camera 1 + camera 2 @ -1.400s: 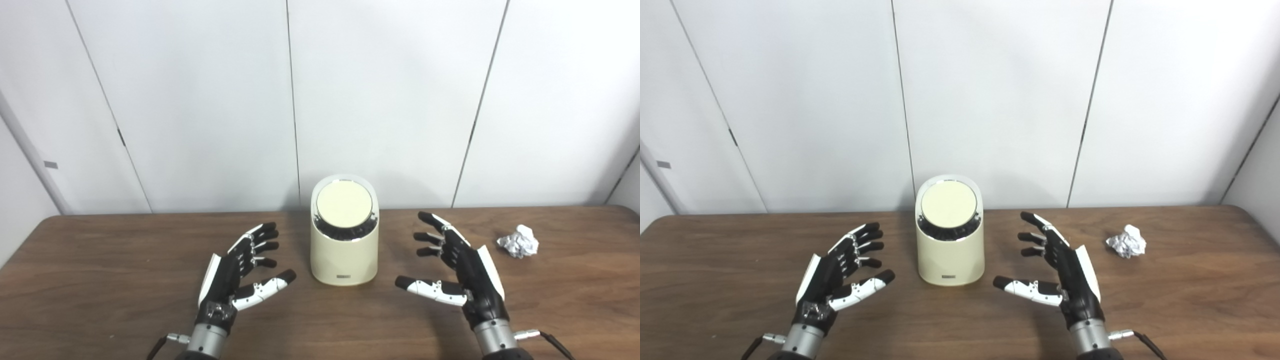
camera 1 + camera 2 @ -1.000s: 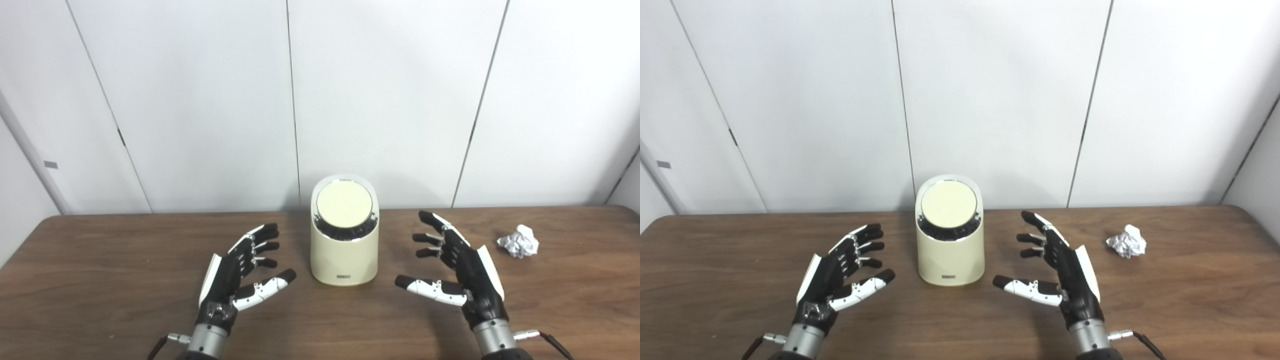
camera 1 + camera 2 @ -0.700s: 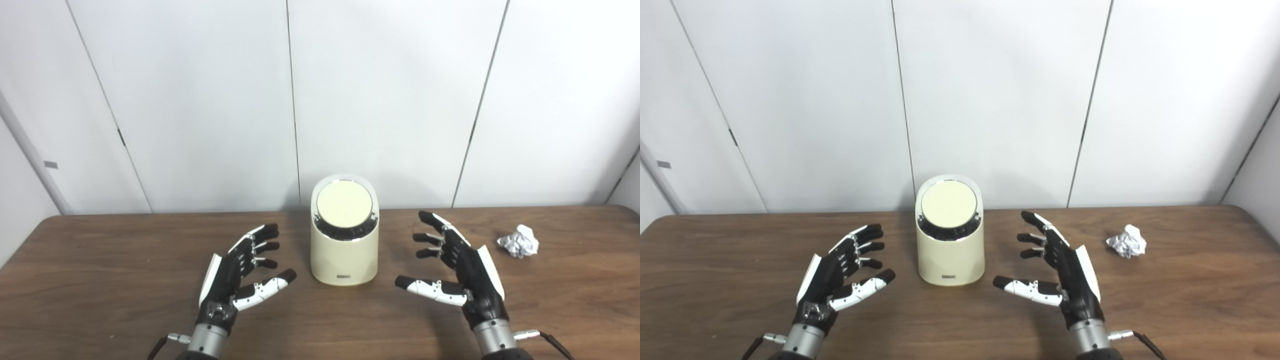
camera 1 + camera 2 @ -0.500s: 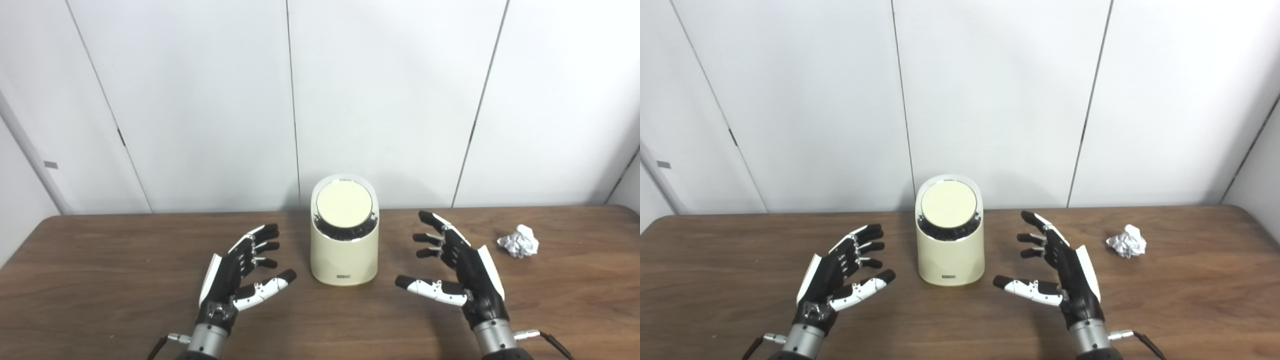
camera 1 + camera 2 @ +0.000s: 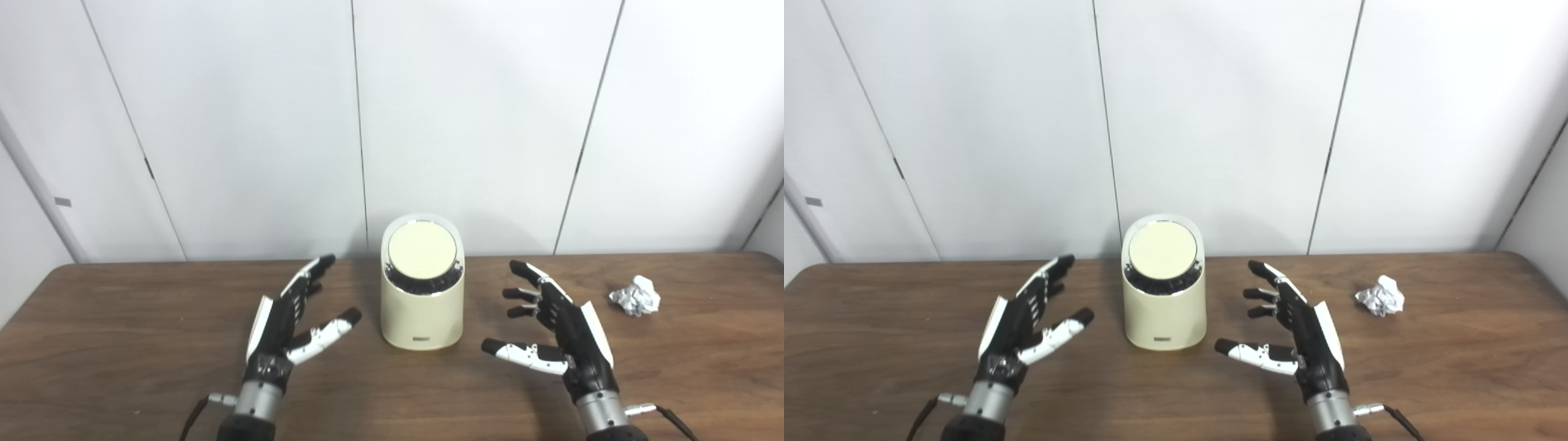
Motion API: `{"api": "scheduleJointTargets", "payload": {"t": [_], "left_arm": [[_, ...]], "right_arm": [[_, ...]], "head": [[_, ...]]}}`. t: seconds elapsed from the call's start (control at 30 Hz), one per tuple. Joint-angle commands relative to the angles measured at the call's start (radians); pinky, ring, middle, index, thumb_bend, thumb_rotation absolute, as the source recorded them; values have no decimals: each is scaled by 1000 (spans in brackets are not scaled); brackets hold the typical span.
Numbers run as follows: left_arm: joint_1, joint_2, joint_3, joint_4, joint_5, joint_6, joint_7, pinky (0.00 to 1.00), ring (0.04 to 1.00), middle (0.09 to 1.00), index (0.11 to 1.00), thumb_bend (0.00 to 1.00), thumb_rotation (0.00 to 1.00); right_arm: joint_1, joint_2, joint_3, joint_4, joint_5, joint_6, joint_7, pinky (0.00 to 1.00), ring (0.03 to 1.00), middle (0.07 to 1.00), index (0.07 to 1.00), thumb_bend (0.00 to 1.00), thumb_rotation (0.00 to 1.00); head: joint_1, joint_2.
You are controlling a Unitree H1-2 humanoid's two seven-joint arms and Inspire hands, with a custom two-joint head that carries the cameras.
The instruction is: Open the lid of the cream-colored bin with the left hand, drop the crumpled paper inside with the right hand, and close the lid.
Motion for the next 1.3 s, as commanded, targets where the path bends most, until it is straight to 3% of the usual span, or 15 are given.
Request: {"api": "scheduleJointTargets", "payload": {"t": [0.0,0.17,0.43,0.57,0.87,1.1,1.27], "left_arm": [[-60,-1,-6,-29,14,8,10,845,906,903,923,815,375],[-119,-9,-12,-7,57,25,44,802,882,889,901,807,329],[-192,-35,-36,39,105,17,93,840,892,871,885,811,284],[-231,-37,-48,53,112,39,88,858,909,890,891,840,277],[-304,-25,-71,108,146,36,88,777,911,905,897,859,244],[-348,-2,-102,166,205,15,99,899,949,934,929,873,271],[-369,10,-128,183,269,24,118,910,965,952,946,883,242]], "right_arm": [[-39,-1,0,-23,-3,-51,-12,604,740,872,826,814,161],[-40,7,1,-17,-5,-53,-20,595,739,873,823,814,143],[-41,12,6,-12,-14,-60,-30,585,737,873,823,800,132],[-40,14,6,-11,-15,-60,-31,587,739,876,826,799,140],[-38,22,13,-24,-13,-45,-25,576,742,882,831,795,152],[-41,28,21,-28,-19,-42,-25,576,738,880,833,780,150],[-40,33,22,-41,-19,-32,-27,578,735,877,829,783,143]], "head": [[-2,-1],[-2,-4],[-5,-6],[-8,-5],[-15,-6],[-24,-9],[-26,-6]]}}
